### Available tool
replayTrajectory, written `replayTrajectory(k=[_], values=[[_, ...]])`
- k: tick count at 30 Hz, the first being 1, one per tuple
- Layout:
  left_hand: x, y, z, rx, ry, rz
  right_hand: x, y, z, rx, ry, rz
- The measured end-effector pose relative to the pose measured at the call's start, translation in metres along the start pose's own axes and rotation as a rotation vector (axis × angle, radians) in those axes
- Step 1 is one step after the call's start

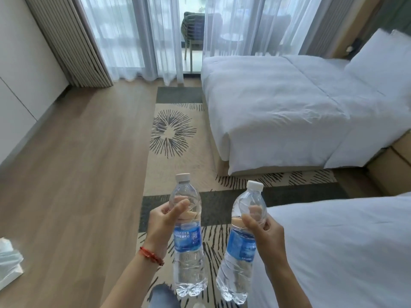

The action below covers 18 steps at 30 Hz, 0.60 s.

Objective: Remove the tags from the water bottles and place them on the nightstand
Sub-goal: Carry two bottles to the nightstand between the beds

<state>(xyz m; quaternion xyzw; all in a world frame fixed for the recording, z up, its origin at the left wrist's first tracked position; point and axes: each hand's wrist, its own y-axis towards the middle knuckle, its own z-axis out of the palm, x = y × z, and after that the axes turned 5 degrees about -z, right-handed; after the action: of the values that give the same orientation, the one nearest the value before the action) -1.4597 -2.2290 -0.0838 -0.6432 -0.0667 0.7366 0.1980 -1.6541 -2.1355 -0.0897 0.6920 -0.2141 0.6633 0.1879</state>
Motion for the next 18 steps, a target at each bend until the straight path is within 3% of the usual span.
replayTrajectory(k=[6,18], values=[[-0.025,0.091,0.019,0.059,0.001,-0.036,-0.004,0.082,0.021,-0.021,-0.006,0.016],[-0.102,0.319,0.064,0.29,0.129,-0.057,-0.006,0.269,0.086,-0.289,-0.021,0.042]])
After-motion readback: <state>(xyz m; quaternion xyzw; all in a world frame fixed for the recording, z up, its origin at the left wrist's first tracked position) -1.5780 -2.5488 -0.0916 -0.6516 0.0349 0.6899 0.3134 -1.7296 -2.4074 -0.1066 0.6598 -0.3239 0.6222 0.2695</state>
